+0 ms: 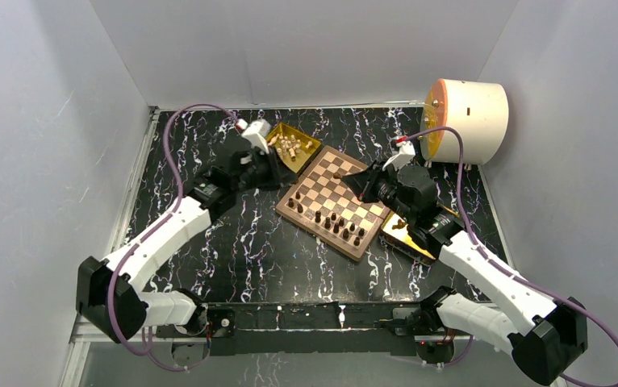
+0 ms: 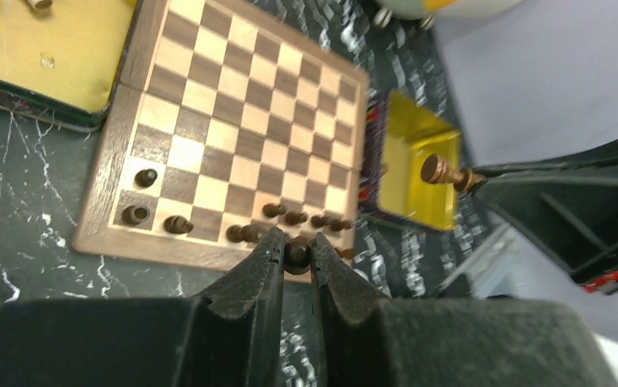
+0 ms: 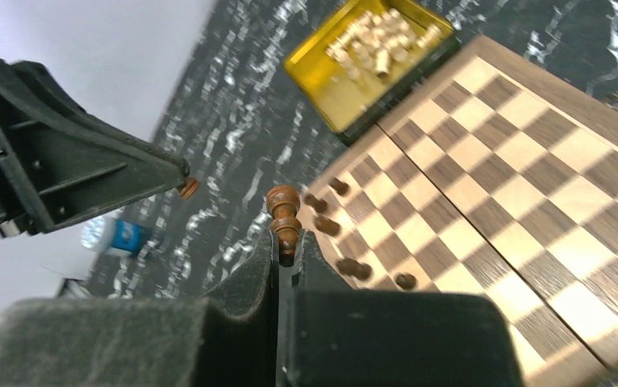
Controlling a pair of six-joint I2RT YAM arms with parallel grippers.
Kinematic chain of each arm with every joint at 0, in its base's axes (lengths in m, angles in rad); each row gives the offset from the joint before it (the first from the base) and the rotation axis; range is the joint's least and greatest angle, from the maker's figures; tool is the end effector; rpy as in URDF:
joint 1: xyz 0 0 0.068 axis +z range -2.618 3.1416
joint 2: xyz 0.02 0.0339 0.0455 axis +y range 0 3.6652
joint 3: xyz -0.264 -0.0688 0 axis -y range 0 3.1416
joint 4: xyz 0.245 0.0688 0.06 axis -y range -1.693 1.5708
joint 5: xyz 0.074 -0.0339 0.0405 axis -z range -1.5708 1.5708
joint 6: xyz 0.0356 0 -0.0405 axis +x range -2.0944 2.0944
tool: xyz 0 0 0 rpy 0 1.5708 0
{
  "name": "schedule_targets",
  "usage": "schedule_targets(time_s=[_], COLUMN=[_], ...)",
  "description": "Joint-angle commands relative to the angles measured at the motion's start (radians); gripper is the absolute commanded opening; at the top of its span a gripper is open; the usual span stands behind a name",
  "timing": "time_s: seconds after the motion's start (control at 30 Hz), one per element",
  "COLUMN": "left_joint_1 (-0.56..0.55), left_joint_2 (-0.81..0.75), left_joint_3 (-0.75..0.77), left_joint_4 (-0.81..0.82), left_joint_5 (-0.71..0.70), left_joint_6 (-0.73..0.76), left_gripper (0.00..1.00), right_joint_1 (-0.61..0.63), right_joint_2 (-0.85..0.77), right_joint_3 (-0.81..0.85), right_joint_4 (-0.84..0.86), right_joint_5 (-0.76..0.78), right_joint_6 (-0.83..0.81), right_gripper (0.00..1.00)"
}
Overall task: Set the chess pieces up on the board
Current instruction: Place the chess piece on the chessboard.
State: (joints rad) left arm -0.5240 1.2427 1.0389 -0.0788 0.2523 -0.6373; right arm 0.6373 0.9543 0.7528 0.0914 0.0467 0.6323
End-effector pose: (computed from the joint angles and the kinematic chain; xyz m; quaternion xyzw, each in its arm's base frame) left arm 0.2477 -0.1534 0.3423 0.0305 0.7963 -0.4109 0.4429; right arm 0.1845 0.1345 0.3266 0.0137 0.7448 0.3815 0.5473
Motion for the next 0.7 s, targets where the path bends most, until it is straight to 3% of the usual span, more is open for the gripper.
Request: schedule_targets(time_s=[0.0, 0.33, 0.67], left_joint_1=[-0.14, -0.268, -0.271], left_joint_2=[0.069, 0.247, 0.381], left_joint_3=[0.072, 0.061, 0.079], left_joint_4=[-0.143, -0.046, 0.087], left_joint_5=[-0.284, -0.46, -0.538], left_joint_6=[0.214, 0.261, 0.328], left_gripper=[0.0, 0.0, 0.0], right_joint_1=[0.004, 0.004, 0.005], right_joint_2=[-0.034, -0.104, -0.133], right_joint_3=[0.06, 0.021, 0.012], right_joint_4=[-0.208, -0.318, -0.311], right_joint_5=[0.061, 0.082, 0.081], right_joint_6=[-0.119, -0.148, -0.166], right_gripper=[0.0, 0.0, 0.0])
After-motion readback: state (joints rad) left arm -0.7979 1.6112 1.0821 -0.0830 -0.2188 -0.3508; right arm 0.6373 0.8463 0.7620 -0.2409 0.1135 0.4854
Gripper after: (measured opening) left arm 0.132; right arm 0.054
